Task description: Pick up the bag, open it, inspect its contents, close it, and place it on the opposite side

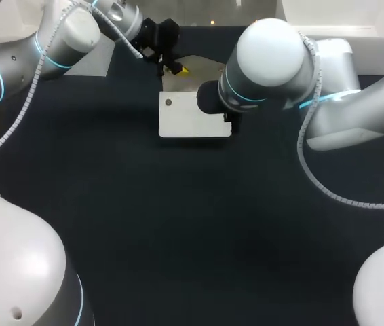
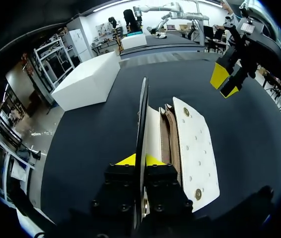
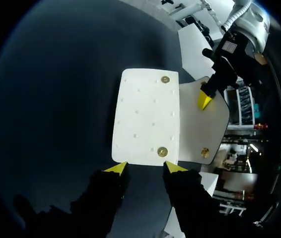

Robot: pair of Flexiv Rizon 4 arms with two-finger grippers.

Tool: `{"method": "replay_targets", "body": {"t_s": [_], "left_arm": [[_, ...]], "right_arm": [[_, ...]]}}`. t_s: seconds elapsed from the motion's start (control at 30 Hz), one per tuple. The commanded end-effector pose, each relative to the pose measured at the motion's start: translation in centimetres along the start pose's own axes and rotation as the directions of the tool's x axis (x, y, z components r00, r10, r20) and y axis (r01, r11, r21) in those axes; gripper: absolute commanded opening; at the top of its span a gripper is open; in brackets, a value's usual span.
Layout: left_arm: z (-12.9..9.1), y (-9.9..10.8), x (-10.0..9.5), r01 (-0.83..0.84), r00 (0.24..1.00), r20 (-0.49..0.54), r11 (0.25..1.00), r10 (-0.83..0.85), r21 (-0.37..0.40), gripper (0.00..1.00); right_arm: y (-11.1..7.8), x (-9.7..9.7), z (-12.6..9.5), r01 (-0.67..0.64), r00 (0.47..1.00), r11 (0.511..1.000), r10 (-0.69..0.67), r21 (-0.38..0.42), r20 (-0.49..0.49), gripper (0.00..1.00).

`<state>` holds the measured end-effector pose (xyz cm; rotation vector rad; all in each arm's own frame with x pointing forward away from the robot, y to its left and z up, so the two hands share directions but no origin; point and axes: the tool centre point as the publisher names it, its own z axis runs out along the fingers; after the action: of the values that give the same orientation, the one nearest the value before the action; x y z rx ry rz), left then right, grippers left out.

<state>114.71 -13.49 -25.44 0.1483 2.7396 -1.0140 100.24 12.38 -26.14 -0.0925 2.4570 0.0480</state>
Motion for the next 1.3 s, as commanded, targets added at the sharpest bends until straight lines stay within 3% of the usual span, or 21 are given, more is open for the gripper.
{"method": "replay_targets", "body": {"t_s": [0.03,0.4,0.9,1.3], "left_arm": [[-1.7,-0.8,1.8,-0.003,0.999,0.036,1.000,0.003,-0.008,0.00],[-2.6,-0.9,2.4,0.026,0.999,0.048,1.000,-0.026,-0.014,0.00],[-3.3,-1.2,4.4,0.020,1.000,0.016,1.000,-0.020,-0.020,0.00],[-3.8,-1.6,5.1,0.060,0.998,0.002,0.998,-0.060,-0.005,0.00]], "right_arm": [[0.5,-0.7,-0.1,0.007,1.000,1.000,-0.007,0.014,-0.001,0.00],[0.7,-2.2,-0.1,-0.015,0.999,1.000,0.015,-0.010,0.049,0.00],[1.9,-4.8,2.4,-0.011,0.995,1.000,0.012,-0.011,0.100,0.00],[2.9,-5.1,4.2,0.001,0.996,1.000,0.001,-0.026,0.084,0.00]]}}
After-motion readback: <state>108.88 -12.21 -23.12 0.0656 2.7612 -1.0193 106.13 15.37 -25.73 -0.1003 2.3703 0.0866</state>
